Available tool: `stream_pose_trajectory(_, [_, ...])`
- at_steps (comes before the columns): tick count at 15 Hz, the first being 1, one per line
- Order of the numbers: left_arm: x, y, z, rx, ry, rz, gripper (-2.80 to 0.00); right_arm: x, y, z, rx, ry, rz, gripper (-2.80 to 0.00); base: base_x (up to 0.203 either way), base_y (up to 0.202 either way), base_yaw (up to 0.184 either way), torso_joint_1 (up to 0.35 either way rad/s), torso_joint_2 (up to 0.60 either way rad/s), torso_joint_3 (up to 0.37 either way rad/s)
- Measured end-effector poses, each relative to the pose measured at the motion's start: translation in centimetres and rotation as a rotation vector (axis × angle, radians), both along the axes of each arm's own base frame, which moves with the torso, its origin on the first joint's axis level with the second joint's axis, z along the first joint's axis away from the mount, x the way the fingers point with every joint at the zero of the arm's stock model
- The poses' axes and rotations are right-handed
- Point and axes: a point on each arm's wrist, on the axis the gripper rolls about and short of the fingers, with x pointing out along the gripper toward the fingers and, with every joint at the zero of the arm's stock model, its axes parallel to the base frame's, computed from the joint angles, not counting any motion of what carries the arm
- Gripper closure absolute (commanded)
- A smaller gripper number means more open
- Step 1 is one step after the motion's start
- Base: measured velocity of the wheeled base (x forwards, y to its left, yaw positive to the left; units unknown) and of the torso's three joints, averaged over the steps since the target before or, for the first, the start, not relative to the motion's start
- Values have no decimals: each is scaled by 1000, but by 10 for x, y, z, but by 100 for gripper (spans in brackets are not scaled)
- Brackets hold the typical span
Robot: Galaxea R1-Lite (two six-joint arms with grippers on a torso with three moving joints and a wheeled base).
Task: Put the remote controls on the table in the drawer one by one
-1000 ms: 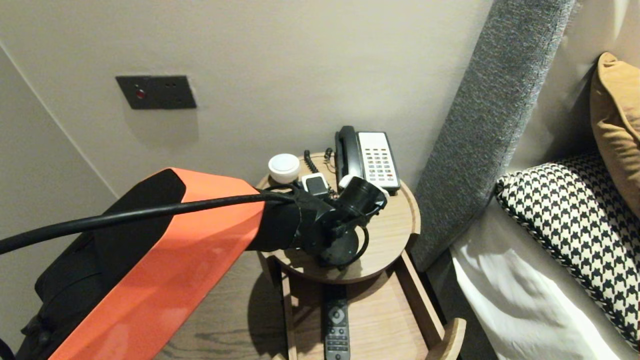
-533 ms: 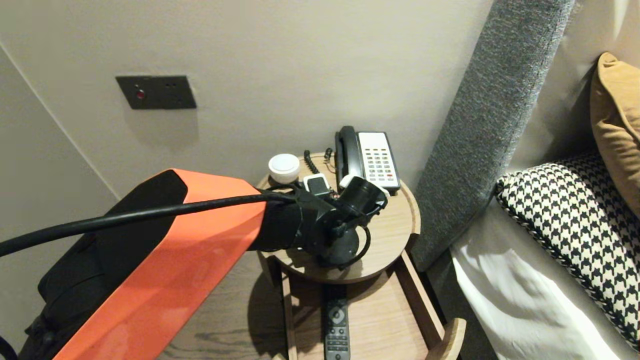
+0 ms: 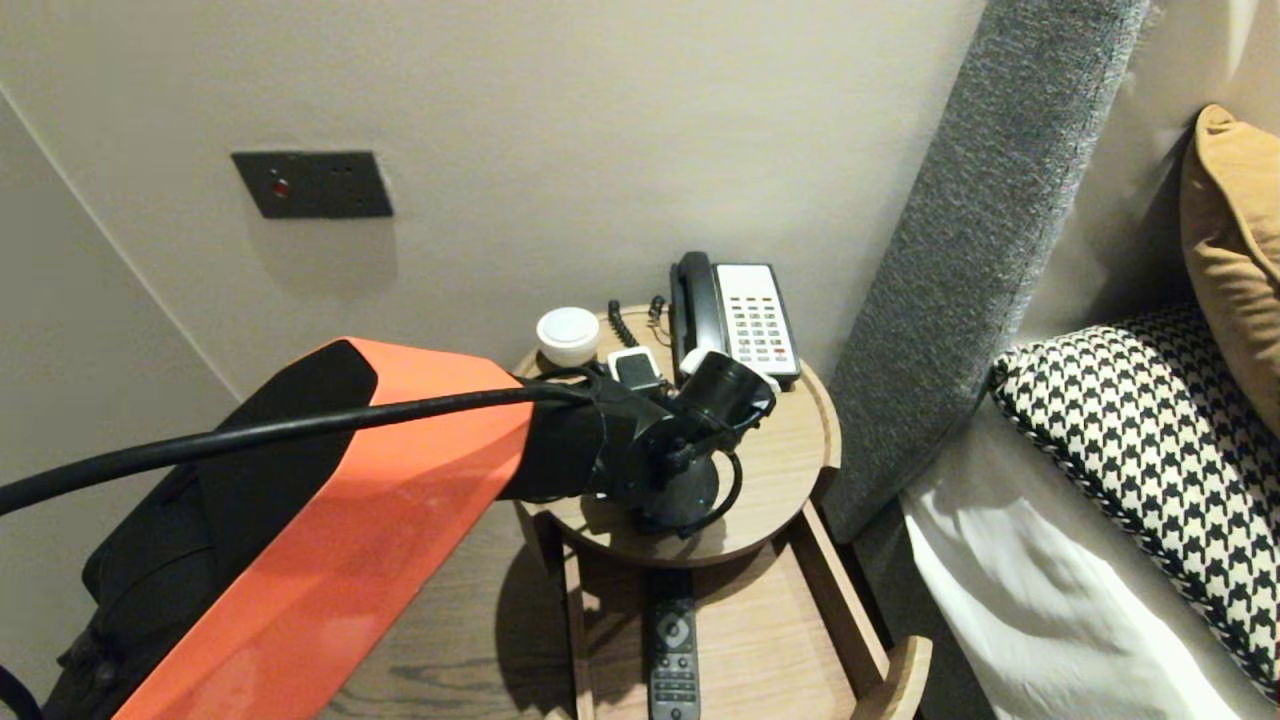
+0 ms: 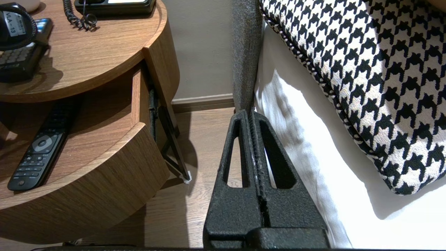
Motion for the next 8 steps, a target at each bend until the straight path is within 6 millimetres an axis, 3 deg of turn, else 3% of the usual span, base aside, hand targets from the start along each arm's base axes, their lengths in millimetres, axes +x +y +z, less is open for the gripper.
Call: stream_pose_trajectory(8, [-7,7,10,8,18,-10,0,0,0,0,0,0,0,0,0,0,0,0,0,0])
